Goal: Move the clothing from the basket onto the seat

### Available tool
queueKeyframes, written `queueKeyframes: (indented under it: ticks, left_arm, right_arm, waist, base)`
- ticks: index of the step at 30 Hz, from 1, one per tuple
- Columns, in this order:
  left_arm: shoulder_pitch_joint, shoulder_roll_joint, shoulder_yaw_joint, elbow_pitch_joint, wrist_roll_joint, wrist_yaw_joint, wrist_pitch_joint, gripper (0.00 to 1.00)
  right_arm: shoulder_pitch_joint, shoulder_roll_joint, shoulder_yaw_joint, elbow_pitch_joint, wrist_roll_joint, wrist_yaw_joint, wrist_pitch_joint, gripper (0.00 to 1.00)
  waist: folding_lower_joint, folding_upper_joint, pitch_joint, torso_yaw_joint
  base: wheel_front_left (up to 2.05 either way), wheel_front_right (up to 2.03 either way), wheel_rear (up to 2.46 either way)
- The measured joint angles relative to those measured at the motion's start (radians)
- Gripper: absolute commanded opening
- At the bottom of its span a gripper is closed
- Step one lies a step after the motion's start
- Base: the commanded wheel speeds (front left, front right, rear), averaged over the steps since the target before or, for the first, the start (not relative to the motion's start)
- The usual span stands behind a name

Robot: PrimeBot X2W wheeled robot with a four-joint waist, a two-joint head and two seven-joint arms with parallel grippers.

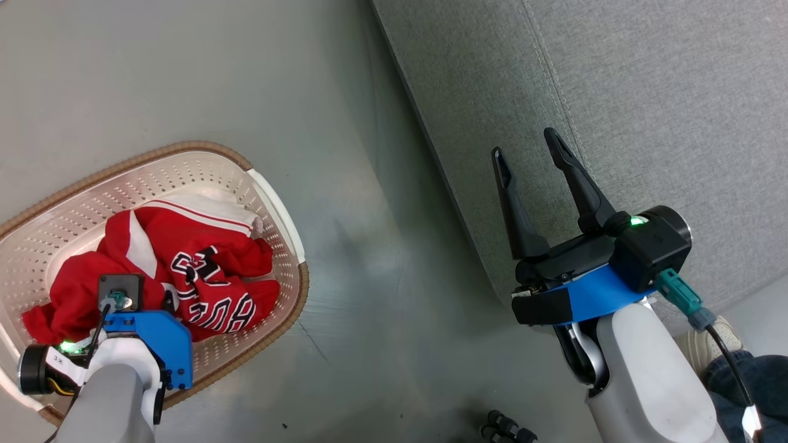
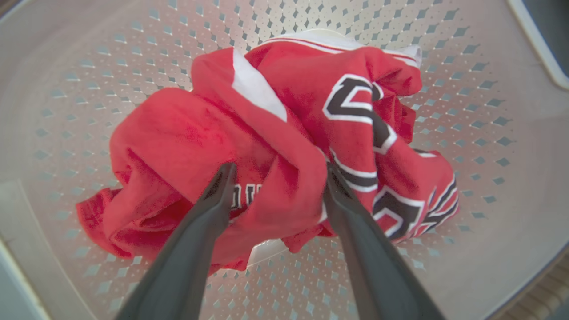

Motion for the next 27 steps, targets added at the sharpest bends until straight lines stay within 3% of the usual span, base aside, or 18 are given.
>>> queueKeyframes:
  ticks: [1, 13, 21, 27]
  left_arm:
    - [0.000, -0.001, -0.001, 0.008, 0.000, 0.000, 0.000, 0.00]
    - [0.012, -0.097, -0.005, 0.093, -0.062, -0.054, -0.073, 0.00]
    - [0.018, -0.162, -0.075, 0.103, -0.067, -0.145, -0.159, 0.00]
    - [0.018, -0.175, -0.167, 0.033, -0.132, -0.197, -0.173, 0.00]
  right_arm:
    - [0.000, 0.000, 0.001, 0.004, 0.000, 0.000, 0.000, 1.00]
    - [0.054, 0.001, -0.049, 0.065, -0.064, 0.000, -0.004, 1.00]
    - [0.170, 0.002, -0.068, 0.060, -0.126, 0.000, 0.057, 1.00]
    - [0.244, 0.001, -0.061, 0.017, -0.134, 0.000, 0.119, 1.00]
  waist:
    - [0.0000, 0.0000, -0.004, 0.001]
    - [-0.0002, 0.0000, -0.161, 0.054]
    - [-0.0004, -0.0001, -0.361, 0.148]
    - [-0.0005, 0.0000, -0.513, 0.223]
  base:
    - [0.00, 0.00, 0.00]
    - [0.00, 0.00, 0.00]
    - [0.00, 0.00, 0.00]
    - [0.00, 0.00, 0.00]
